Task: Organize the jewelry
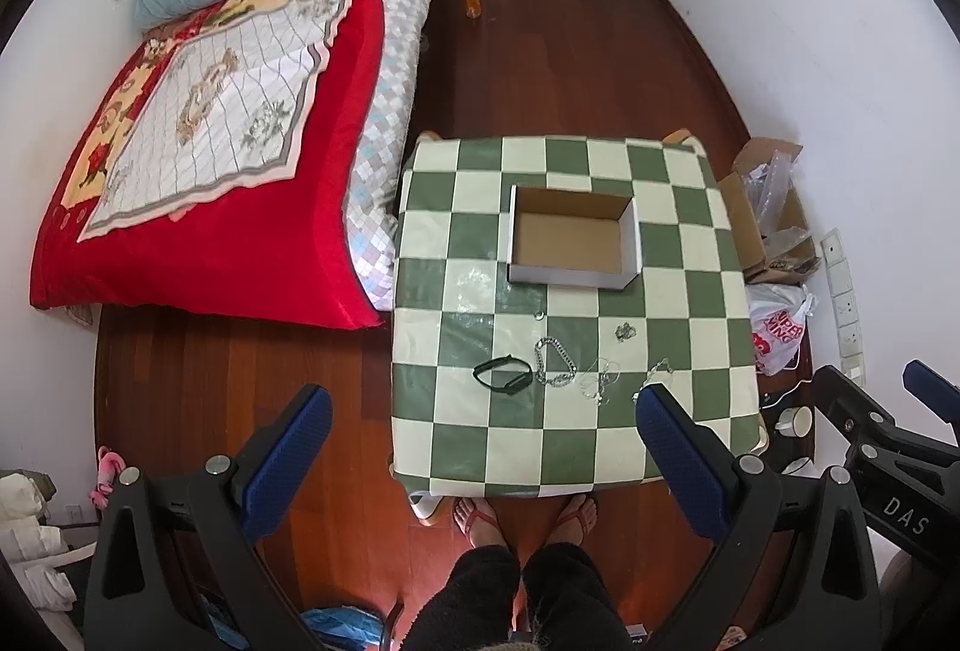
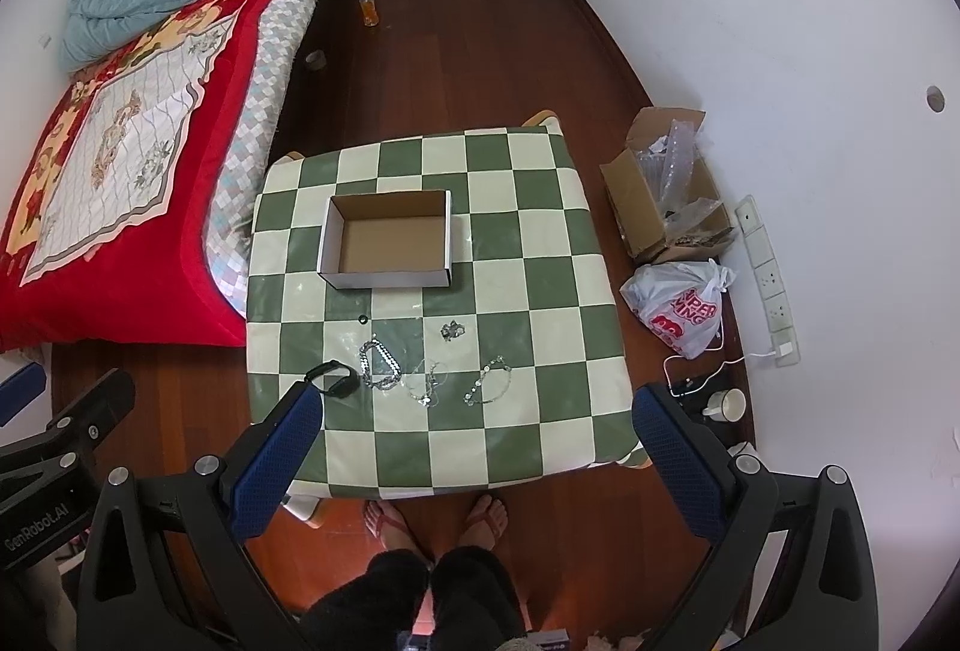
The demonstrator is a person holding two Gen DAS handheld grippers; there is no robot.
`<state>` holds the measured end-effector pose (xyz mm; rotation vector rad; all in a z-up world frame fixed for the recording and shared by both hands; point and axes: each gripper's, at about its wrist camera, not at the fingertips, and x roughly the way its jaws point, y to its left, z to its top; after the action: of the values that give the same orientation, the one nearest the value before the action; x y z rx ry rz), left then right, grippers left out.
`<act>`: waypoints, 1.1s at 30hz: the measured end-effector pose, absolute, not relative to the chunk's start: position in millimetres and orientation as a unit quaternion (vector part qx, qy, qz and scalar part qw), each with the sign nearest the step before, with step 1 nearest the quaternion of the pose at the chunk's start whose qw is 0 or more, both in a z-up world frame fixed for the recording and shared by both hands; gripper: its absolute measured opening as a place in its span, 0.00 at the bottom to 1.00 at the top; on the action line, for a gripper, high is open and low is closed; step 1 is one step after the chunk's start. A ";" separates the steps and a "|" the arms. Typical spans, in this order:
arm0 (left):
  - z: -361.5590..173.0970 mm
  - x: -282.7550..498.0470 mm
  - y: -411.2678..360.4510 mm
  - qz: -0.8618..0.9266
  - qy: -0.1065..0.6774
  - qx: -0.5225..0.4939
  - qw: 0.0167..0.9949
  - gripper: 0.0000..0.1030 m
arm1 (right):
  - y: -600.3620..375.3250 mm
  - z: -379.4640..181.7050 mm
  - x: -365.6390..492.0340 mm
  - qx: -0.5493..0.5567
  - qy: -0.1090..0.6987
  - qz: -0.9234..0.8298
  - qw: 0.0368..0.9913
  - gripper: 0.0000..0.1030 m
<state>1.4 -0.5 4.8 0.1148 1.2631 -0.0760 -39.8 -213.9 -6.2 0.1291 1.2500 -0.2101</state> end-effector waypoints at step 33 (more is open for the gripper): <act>-238.2 75.4 -2.6 -0.003 0.693 0.120 0.711 1.00 | -261.6 -273.7 1.8 0.146 0.683 -0.189 0.690 1.00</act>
<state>75.4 -2.6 -238.2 0.2651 1.5367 -0.0058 1.8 -261.6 -273.7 0.3269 1.5275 -0.4234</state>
